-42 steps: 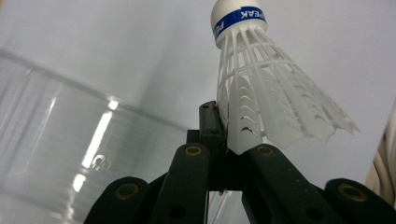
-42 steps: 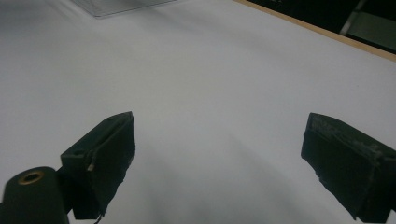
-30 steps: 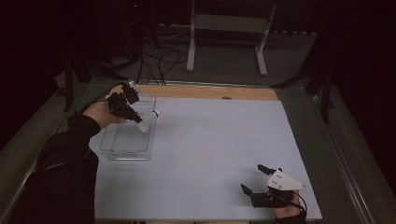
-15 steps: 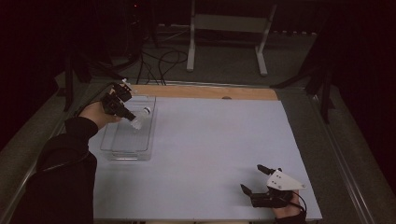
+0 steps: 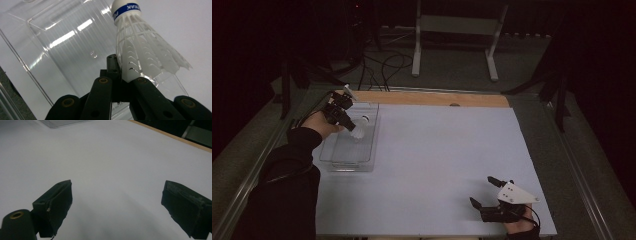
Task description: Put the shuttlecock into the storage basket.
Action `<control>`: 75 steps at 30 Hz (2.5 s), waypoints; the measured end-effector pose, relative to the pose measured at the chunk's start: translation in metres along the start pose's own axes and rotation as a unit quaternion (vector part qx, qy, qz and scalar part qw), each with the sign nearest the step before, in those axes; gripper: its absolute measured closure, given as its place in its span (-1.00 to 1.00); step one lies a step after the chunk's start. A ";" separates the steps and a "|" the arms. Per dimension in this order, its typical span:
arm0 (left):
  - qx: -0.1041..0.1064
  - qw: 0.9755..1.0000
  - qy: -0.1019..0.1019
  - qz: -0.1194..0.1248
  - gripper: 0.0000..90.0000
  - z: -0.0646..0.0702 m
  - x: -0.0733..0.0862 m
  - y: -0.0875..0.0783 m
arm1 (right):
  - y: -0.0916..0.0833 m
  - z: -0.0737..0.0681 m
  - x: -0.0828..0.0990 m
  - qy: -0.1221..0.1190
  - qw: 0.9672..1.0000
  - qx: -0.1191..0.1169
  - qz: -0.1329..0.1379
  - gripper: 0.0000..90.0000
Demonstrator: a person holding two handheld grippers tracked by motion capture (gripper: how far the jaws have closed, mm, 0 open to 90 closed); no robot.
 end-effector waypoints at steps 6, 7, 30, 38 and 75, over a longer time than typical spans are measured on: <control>0.006 1.000 -0.015 0.002 1.00 -0.001 -0.004 0.009 | 0.000 0.000 0.000 0.000 1.000 0.001 0.000 -0.78; 0.008 1.000 -0.015 0.003 1.00 0.000 -0.004 0.011 | 0.000 0.000 0.000 0.001 1.000 0.001 0.000 -0.78; 0.014 1.000 -0.017 -0.002 1.00 0.004 -0.008 0.037 | -0.001 0.001 0.000 0.003 1.000 0.002 -0.001 -0.78; 0.023 1.000 -0.015 -0.010 1.00 0.006 -0.009 0.048 | -0.001 0.001 0.000 0.004 1.000 0.002 -0.002 -0.78; 0.009 1.000 -0.006 0.014 -0.99 0.033 -0.013 0.021 | 0.000 0.001 0.000 0.002 1.000 0.005 -0.005 -0.78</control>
Point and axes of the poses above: each handheld gripper's, and its own axes: y roughly forward along the jaws, x roughly out of its underside, z roughly to its right, the point moved 2 cm from there along y, roughly forward along the jaws, and after that the axes turned 13 degrees about -z, right-handed, at the moved point
